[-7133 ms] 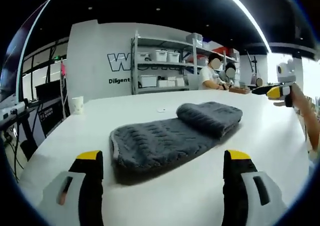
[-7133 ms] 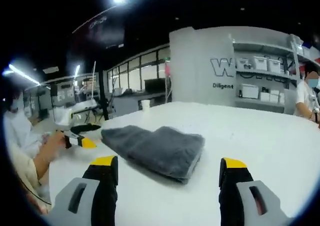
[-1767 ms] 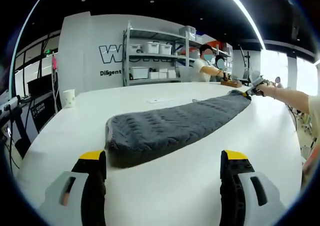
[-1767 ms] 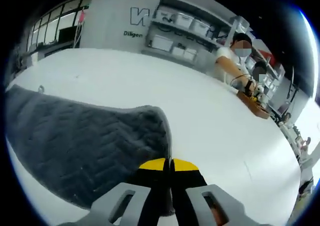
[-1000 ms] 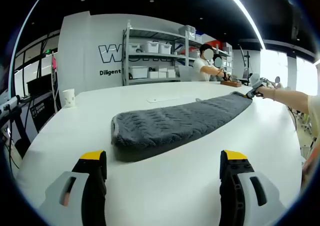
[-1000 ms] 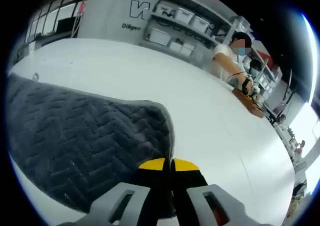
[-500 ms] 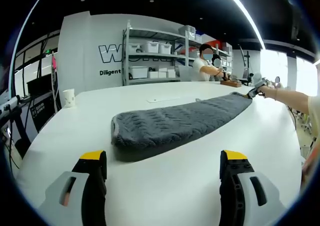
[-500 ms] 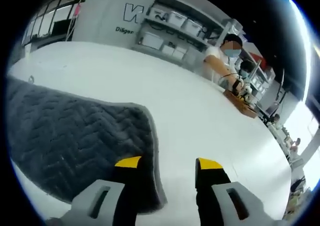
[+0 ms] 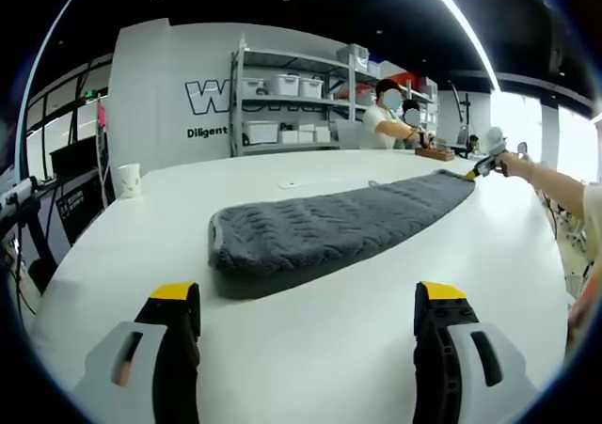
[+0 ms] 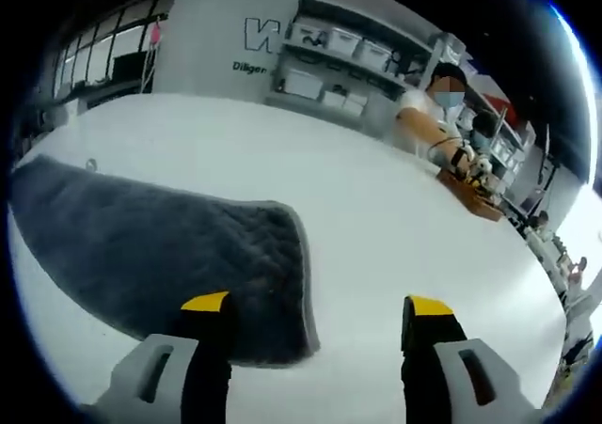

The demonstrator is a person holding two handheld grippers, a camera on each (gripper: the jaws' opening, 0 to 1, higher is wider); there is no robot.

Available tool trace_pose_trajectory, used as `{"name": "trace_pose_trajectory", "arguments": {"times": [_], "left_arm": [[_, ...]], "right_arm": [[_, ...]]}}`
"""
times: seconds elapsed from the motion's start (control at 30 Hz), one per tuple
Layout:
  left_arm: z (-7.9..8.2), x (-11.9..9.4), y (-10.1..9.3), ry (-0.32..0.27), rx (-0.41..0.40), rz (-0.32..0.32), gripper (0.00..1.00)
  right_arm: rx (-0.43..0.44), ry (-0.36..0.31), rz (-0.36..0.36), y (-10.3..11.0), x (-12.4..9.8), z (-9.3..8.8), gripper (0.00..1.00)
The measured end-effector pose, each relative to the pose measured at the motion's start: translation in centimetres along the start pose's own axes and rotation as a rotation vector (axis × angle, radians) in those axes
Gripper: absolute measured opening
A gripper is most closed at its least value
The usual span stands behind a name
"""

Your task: Open the folded towel by lifting each exposed corner and separating the folded layers until the towel lies flat within the target outline without major curled edges

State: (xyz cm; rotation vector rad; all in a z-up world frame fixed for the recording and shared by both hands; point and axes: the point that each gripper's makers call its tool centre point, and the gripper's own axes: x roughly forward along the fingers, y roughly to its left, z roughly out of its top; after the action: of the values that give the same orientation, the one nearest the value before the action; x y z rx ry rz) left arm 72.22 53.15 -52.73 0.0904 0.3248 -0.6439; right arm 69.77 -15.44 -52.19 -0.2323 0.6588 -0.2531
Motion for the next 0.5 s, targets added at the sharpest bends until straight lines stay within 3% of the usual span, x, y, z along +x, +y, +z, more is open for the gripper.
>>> {"name": "trace_pose_trajectory", "arguments": {"times": [0.17,0.33,0.5], "left_arm": [[0.2,-0.1,0.0,-0.007,0.0,0.001,0.94],[0.1,0.0,0.0,-0.006,-0.002,0.001,0.93],[0.1,0.0,0.1,-0.006,-0.002,0.003,0.93]], "right_arm": [[-0.047,-0.036,0.054,1.4,-2.0,0.1,0.89],[-0.1,-0.058,0.114,4.6,-4.5,-0.4,0.99],[-0.146,-0.064,0.142,6.9,-7.0,-0.5,0.99]]}}
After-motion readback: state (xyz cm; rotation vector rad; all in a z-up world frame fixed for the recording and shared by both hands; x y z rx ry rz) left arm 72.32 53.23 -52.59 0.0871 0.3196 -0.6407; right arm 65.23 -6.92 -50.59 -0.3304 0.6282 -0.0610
